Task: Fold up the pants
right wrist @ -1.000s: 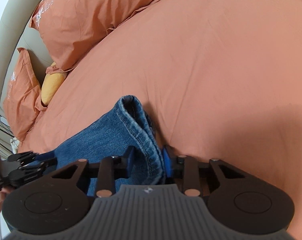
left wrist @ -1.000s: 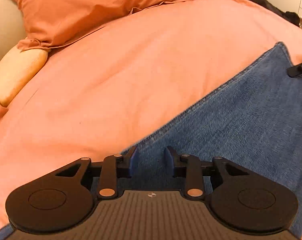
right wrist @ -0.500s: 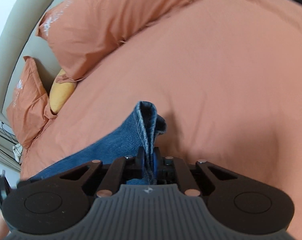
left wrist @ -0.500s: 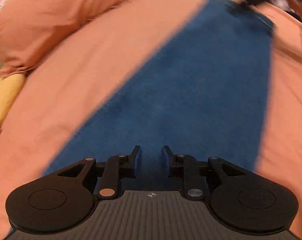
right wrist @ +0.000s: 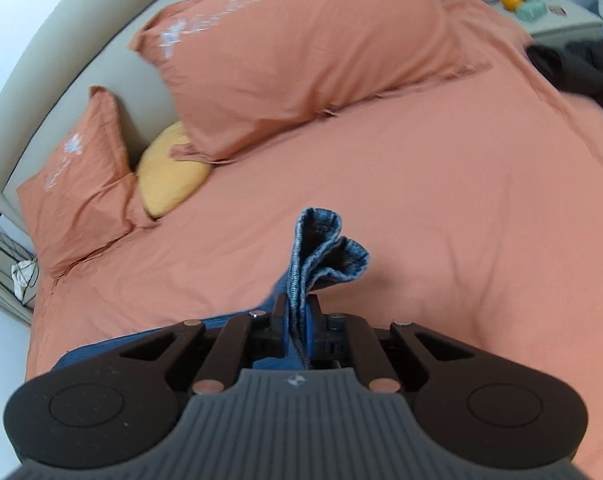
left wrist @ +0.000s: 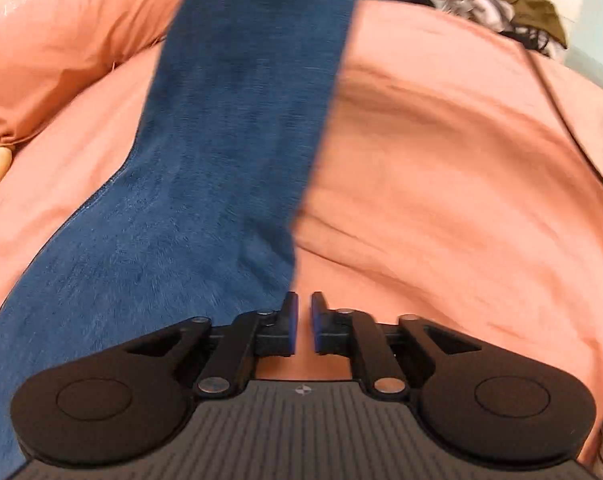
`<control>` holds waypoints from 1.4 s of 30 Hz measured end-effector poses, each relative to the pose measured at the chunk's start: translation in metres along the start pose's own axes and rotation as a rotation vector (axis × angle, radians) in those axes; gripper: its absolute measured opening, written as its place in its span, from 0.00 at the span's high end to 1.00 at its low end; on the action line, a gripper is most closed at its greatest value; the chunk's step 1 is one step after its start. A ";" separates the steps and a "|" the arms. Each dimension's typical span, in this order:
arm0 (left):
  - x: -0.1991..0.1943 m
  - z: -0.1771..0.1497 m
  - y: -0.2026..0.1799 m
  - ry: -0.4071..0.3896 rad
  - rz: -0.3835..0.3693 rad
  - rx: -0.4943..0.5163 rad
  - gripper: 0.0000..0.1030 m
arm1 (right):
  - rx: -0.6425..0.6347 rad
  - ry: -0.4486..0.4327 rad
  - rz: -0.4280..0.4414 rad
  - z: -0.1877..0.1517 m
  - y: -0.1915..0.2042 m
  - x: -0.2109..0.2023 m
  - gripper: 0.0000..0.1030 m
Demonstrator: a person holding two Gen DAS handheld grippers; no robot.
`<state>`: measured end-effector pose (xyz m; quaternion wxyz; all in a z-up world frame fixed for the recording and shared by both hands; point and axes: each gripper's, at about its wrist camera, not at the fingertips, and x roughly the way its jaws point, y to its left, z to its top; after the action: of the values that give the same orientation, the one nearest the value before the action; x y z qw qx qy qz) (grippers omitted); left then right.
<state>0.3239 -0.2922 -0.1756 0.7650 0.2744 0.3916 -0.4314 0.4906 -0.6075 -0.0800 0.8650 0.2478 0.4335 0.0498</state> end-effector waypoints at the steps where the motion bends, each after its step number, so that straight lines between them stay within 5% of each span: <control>1: -0.010 -0.007 0.001 -0.012 0.000 -0.017 0.86 | -0.010 -0.001 0.005 0.000 0.016 -0.003 0.97; 9: -0.097 -0.081 0.065 -0.073 0.113 -0.234 0.86 | -0.102 0.024 0.032 -0.007 0.165 0.019 0.97; 20: -0.183 -0.164 0.151 -0.130 0.251 -0.497 0.82 | -0.092 0.207 0.062 -0.097 0.274 0.163 0.97; 28: -0.207 -0.207 0.191 -0.101 0.312 -0.669 0.63 | -0.164 0.319 0.003 -0.159 0.297 0.252 0.94; 31: -0.211 -0.217 0.201 -0.091 0.320 -0.719 0.55 | -0.186 0.345 0.021 -0.171 0.298 0.261 0.79; 35: -0.210 -0.216 0.208 -0.115 0.274 -0.765 0.53 | -0.230 0.331 0.078 -0.168 0.298 0.245 0.71; 42: -0.162 -0.179 0.208 -0.148 0.150 -0.805 0.45 | -0.350 0.212 0.022 -0.160 0.247 0.183 0.71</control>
<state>0.3886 0.0148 -0.1201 0.8666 -0.0506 0.4520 -0.2053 0.5112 -0.2754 -0.1762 0.8438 0.0920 0.5041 0.1598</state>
